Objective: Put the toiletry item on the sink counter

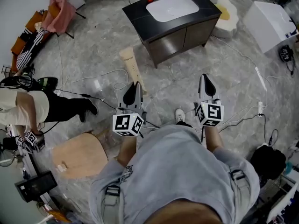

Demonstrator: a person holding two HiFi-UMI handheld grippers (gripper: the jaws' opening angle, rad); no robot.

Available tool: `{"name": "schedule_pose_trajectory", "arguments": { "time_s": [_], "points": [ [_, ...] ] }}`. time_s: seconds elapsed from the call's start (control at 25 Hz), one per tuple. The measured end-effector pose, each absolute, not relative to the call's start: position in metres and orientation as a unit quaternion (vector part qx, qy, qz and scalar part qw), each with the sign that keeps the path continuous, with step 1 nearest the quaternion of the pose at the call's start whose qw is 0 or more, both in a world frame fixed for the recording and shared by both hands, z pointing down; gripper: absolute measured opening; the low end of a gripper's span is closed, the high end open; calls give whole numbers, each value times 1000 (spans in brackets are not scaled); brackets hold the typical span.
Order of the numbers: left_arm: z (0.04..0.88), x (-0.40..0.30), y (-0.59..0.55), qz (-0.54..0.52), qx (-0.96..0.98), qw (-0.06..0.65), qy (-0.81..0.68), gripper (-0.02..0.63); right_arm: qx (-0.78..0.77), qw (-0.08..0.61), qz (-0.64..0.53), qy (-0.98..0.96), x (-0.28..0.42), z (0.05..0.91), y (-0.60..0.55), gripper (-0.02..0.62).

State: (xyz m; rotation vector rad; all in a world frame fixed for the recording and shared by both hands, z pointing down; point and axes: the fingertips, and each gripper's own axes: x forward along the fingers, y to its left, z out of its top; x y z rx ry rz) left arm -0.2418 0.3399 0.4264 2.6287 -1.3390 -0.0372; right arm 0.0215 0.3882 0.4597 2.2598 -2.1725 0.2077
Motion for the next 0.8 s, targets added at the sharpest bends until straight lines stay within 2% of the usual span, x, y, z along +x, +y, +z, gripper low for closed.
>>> {"name": "schedule_pose_trajectory", "arguments": {
  "time_s": [0.8],
  "points": [
    [427, -115, 304, -15, 878, 91, -469, 29, 705, 14, 58, -707, 147, 464, 333, 3]
  ]
}}
